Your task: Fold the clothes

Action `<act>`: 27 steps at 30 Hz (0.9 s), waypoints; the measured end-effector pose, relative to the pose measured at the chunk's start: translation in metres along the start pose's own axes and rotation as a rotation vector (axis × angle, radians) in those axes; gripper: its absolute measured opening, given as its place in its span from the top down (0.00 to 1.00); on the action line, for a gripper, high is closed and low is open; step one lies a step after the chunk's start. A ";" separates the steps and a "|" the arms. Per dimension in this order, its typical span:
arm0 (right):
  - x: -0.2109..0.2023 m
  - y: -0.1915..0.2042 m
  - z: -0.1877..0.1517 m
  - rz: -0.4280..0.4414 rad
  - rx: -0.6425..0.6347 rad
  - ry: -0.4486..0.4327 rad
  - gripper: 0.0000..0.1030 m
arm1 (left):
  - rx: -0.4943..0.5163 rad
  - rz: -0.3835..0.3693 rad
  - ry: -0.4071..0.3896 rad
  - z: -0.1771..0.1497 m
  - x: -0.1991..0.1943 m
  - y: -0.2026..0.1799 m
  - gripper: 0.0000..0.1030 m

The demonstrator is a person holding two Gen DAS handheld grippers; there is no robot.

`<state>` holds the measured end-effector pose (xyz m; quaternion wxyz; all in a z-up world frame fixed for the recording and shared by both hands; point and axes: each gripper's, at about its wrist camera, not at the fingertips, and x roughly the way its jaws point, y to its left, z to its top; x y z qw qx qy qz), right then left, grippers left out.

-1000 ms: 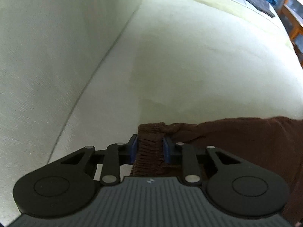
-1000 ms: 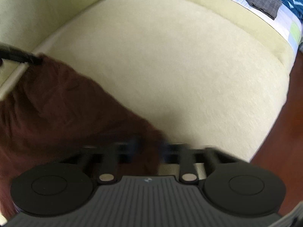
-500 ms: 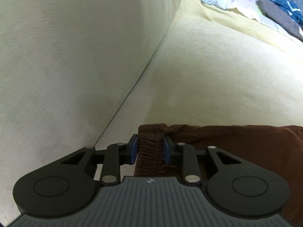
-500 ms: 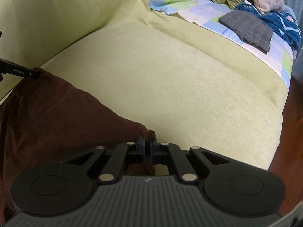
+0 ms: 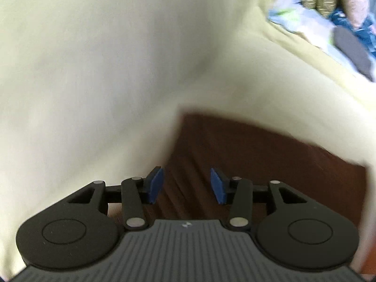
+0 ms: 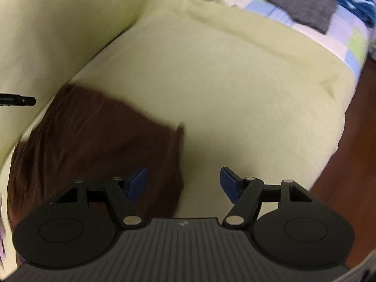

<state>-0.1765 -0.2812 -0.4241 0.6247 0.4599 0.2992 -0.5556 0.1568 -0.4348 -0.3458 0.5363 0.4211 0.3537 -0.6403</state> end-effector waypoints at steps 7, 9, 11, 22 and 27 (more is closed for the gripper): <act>0.001 -0.004 0.005 0.123 -0.179 0.056 0.36 | -0.406 -0.118 0.172 -0.151 -0.029 -0.103 0.51; 0.003 -0.008 0.015 0.135 -0.227 0.044 0.36 | -0.533 -0.099 0.180 -0.180 -0.023 -0.125 0.51; 0.008 -0.015 0.027 0.154 -0.234 0.030 0.39 | -0.615 -0.070 0.171 -0.197 -0.021 -0.132 0.52; 0.057 -0.034 0.060 0.294 -0.176 -0.046 0.54 | -0.772 0.022 0.102 -0.199 0.008 -0.150 0.49; 0.071 -0.016 0.064 0.427 -0.442 0.066 0.66 | -0.759 0.021 0.080 -0.198 0.007 -0.156 0.63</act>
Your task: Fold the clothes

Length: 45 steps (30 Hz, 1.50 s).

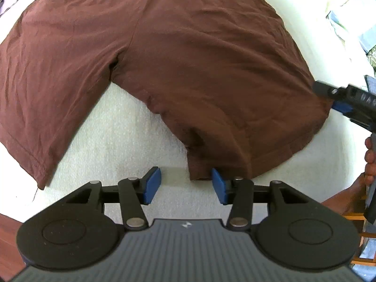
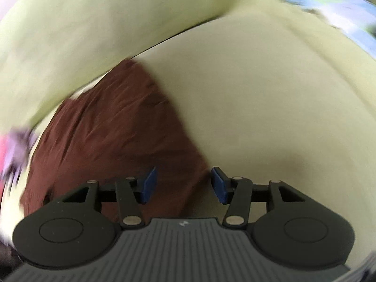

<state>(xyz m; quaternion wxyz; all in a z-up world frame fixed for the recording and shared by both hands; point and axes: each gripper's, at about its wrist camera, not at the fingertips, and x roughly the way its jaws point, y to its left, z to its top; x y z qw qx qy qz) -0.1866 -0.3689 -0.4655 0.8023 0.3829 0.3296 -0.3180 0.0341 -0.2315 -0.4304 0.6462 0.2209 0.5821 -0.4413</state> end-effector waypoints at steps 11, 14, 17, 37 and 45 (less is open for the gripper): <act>-0.060 -0.020 -0.004 -0.114 -0.229 0.221 0.84 | 0.099 0.014 0.065 -0.005 -0.013 0.002 0.79; -0.058 -0.019 -0.005 -0.112 -0.181 0.185 0.79 | 0.121 0.031 0.062 -0.006 -0.016 0.002 0.79; -0.046 -0.018 -0.002 -0.091 -0.081 0.112 0.72 | 0.120 0.029 0.049 -0.005 -0.019 0.003 0.79; -0.036 0.029 -0.007 -0.062 0.000 0.055 0.54 | -0.206 -0.151 0.005 -0.002 -0.024 0.041 0.63; -0.017 0.029 -0.005 -0.093 -0.008 0.075 0.51 | -0.280 -0.183 -0.003 0.005 -0.009 0.046 0.84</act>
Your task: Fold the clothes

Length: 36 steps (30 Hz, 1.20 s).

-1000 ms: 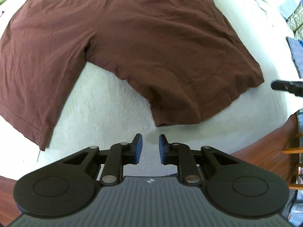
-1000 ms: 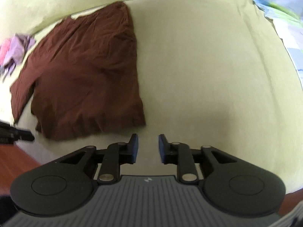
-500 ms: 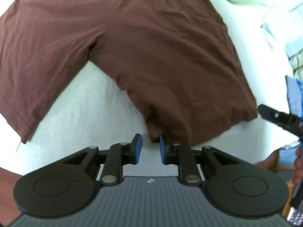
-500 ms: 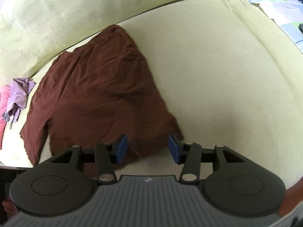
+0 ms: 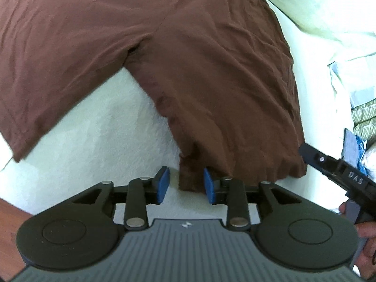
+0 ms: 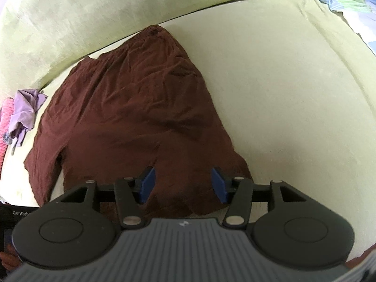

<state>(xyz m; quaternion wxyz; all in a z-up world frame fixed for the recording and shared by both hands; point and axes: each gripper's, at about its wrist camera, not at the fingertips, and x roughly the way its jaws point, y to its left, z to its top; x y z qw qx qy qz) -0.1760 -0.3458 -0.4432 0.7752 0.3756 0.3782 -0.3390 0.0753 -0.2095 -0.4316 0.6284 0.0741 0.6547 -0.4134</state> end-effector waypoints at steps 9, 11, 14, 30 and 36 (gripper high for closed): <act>0.013 0.010 -0.003 -0.082 -0.095 0.055 0.47 | 0.049 0.032 -0.007 -0.027 -0.020 0.004 0.97; 0.016 0.012 -0.005 -0.105 -0.119 0.067 0.46 | 0.038 0.065 0.015 -0.032 -0.012 0.012 0.97; 0.020 0.021 -0.007 -0.134 -0.185 0.083 0.43 | 0.025 0.078 0.027 -0.030 -0.006 0.013 0.97; -0.016 0.101 -0.021 -0.053 -0.060 0.061 0.33 | 0.151 0.318 -0.010 0.033 -0.121 0.113 0.72; 0.023 0.201 -0.059 0.097 -0.031 0.160 0.33 | 0.369 0.387 -0.072 0.120 -0.139 0.173 0.63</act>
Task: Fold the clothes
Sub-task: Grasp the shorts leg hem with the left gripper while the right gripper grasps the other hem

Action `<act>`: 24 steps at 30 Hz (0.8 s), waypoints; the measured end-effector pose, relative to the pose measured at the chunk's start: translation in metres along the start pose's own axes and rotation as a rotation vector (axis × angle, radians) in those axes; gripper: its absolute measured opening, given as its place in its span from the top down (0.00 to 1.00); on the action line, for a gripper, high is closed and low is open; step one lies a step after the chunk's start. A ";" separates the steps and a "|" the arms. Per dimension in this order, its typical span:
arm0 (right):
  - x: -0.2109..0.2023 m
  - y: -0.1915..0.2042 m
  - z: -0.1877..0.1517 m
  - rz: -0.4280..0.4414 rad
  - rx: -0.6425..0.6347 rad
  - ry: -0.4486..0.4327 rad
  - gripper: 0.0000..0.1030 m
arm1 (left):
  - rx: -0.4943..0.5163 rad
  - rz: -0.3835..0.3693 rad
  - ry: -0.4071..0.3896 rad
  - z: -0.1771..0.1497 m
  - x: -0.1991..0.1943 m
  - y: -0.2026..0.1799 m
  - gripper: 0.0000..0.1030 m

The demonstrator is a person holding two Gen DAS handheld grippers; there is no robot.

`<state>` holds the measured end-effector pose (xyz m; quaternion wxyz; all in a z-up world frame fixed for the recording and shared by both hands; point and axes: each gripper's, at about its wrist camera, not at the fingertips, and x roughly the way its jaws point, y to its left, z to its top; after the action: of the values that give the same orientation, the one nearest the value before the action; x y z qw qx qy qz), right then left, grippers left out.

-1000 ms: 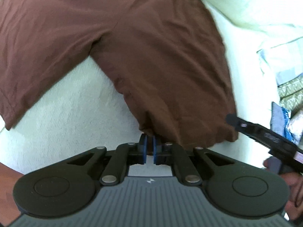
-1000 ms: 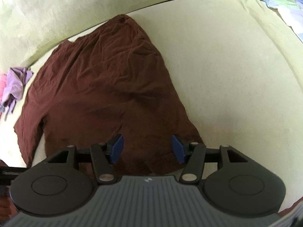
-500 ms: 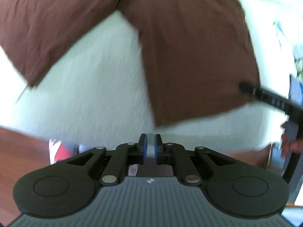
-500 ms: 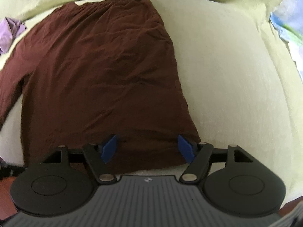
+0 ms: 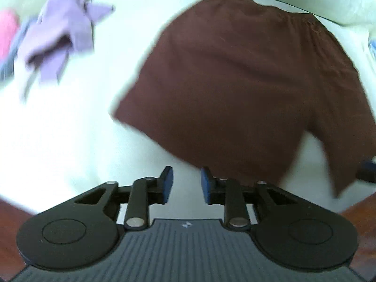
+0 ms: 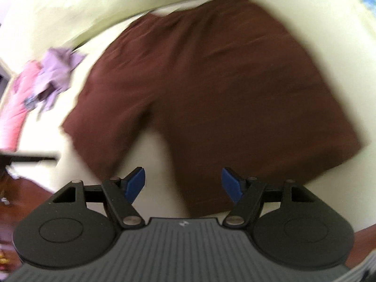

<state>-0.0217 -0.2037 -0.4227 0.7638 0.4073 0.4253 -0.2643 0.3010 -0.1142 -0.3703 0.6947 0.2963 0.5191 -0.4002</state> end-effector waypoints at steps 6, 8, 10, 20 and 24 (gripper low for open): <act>0.053 0.074 -0.023 -0.046 0.240 -0.022 0.33 | 0.143 -0.074 -0.016 0.050 0.030 0.068 0.56; 0.064 0.091 -0.029 -0.081 0.312 -0.040 0.33 | 0.186 -0.102 -0.019 0.060 0.038 0.079 0.55; 0.072 0.109 -0.035 -0.126 0.381 -0.079 0.33 | 0.230 -0.162 -0.010 0.069 0.049 0.091 0.54; 0.067 0.123 -0.058 -0.251 0.479 -0.162 0.33 | 0.308 -0.302 0.068 0.050 0.069 0.085 1.00; 0.072 0.117 -0.057 -0.235 0.533 -0.190 0.53 | 0.362 -0.322 0.069 0.048 0.055 0.081 1.00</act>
<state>0.0773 -0.0972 -0.4559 0.6306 0.5149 0.3116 -0.4900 0.4023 -0.1271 -0.4098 0.5395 0.3426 0.5029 -0.5819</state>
